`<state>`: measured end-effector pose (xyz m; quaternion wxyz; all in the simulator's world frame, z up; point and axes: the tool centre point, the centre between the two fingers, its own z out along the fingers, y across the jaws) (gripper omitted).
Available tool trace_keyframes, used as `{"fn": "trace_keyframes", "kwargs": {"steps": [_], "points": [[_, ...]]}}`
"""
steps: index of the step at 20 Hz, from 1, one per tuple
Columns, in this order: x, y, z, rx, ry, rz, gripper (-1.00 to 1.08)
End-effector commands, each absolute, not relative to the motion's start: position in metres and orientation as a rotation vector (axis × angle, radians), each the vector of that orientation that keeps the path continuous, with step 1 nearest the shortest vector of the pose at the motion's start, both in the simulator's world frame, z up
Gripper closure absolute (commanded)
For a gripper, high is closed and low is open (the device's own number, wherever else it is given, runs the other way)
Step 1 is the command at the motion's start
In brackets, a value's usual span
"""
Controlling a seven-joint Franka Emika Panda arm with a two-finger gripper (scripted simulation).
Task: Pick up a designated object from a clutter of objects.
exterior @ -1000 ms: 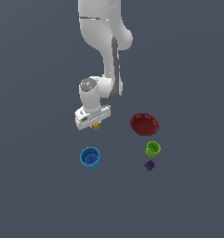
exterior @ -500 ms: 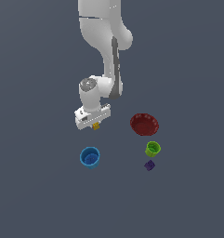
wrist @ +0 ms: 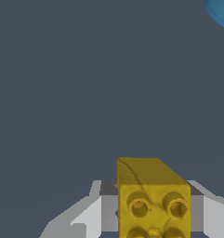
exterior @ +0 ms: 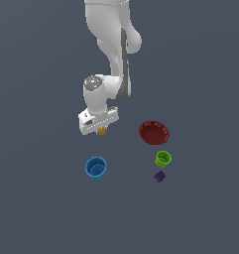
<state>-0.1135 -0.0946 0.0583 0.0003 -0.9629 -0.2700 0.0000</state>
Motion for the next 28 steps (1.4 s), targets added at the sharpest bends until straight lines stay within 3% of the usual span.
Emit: {"fn": "trace_keyframes", "kwargs": {"steps": [1, 28], "points": [[-0.113, -0.094, 0.073, -3.025, -0.848, -0.001, 1.08], [-0.099, -0.084, 0.305, -3.026, -0.849, 0.001, 1.08]]}}
